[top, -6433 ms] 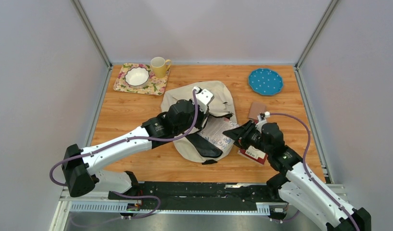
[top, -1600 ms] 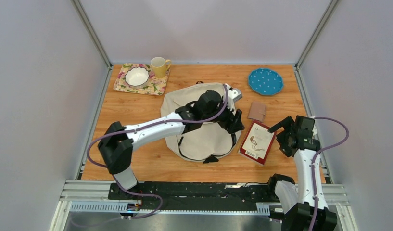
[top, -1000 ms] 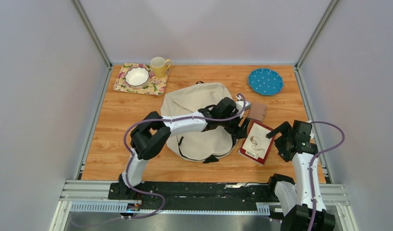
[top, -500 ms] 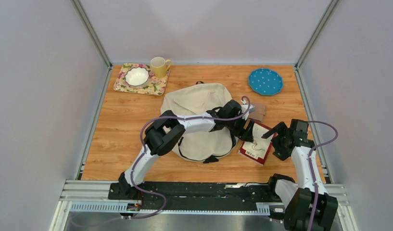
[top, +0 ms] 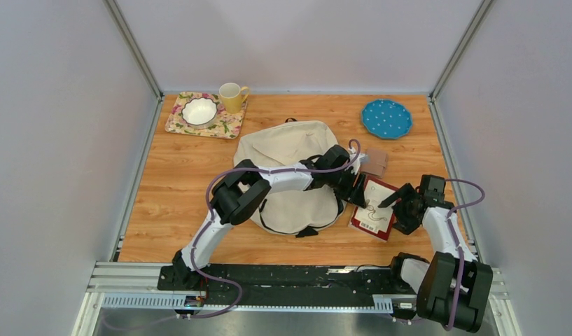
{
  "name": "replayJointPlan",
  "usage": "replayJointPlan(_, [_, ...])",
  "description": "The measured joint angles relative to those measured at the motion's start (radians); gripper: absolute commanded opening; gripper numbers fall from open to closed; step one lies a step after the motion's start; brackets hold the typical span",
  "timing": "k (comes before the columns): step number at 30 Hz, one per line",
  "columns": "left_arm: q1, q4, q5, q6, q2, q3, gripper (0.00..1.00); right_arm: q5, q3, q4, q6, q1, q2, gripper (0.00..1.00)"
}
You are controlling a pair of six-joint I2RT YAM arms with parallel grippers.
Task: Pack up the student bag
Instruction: Pick up the book from the center of the board.
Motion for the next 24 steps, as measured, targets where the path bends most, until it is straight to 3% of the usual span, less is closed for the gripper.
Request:
replayJointPlan(5, [0.023,0.018,0.024,-0.037,0.000,0.000,0.49,-0.019,0.000,0.011,-0.015,-0.010,0.030,0.66])
replayJointPlan(14, [0.035,0.073,0.060,-0.079,0.000,0.000,0.52,-0.052,-0.006,0.031,-0.016,-0.010,0.031,0.64])
replayJointPlan(17, [0.036,0.066,0.060,-0.094,0.000,0.002,0.47,-0.053,-0.012,0.034,-0.016,-0.010,0.024,0.64])
replayJointPlan(19, [0.036,0.063,0.062,-0.105,0.000,0.002,0.38,-0.053,-0.014,0.035,-0.016,-0.010,0.021,0.64])
replayJointPlan(24, [0.036,0.062,0.077,-0.126,0.006,0.004,0.37,-0.054,-0.014,0.035,-0.016,-0.010,0.020,0.64])
